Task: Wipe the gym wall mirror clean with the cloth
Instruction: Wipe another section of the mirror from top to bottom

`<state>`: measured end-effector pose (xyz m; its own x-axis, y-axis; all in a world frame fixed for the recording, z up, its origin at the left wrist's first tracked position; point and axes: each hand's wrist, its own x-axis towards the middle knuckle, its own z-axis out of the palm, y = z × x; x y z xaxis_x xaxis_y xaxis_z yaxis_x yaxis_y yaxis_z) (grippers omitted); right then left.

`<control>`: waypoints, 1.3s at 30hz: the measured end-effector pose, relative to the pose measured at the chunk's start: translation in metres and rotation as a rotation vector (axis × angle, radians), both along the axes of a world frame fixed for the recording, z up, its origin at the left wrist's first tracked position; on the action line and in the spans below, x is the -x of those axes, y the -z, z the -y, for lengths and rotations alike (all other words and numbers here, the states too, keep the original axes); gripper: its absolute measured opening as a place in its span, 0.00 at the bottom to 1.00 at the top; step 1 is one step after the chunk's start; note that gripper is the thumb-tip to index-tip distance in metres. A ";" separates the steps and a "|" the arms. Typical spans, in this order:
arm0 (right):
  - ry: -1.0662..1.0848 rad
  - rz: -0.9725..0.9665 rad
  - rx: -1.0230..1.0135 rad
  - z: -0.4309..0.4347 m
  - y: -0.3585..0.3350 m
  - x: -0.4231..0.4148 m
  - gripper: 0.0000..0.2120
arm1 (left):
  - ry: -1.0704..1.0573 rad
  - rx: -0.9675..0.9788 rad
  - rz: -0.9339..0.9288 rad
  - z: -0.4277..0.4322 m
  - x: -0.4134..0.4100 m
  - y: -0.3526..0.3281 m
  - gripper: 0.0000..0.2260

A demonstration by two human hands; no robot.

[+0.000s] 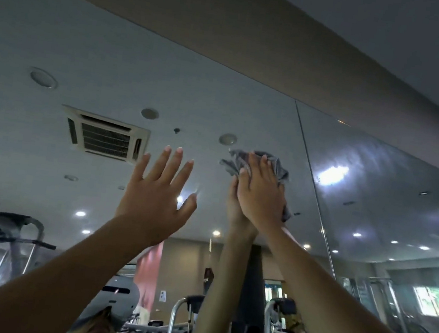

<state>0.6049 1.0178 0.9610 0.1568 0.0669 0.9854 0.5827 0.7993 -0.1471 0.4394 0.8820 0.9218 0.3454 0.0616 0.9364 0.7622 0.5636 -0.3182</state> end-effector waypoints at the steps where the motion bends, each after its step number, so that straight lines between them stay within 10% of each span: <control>1: 0.007 0.033 -0.016 0.010 -0.008 0.009 0.25 | -0.004 -0.010 0.004 0.000 0.000 0.000 0.31; 8: 0.024 0.401 -0.260 0.019 0.050 0.013 0.25 | -0.015 -0.036 0.040 0.003 -0.003 0.004 0.30; 16: 0.001 0.070 0.009 -0.001 0.006 -0.003 0.25 | -0.051 0.075 -0.118 0.033 0.010 -0.018 0.26; 26: -0.008 0.426 -0.319 0.028 0.031 0.021 0.25 | -0.016 0.023 0.149 0.029 0.014 -0.016 0.35; 33: 0.007 0.007 0.029 0.000 -0.019 0.005 0.25 | -0.010 0.056 0.170 0.032 0.006 -0.009 0.35; 39: 0.052 0.166 -0.117 0.048 -0.023 0.050 0.25 | 0.003 0.018 0.192 0.030 0.006 0.001 0.31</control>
<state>0.5553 0.9702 0.9837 -0.0076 -0.0539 0.9985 0.6322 0.7734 0.0466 0.4338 0.8517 0.9208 0.1604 0.0783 0.9839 0.8114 0.5572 -0.1766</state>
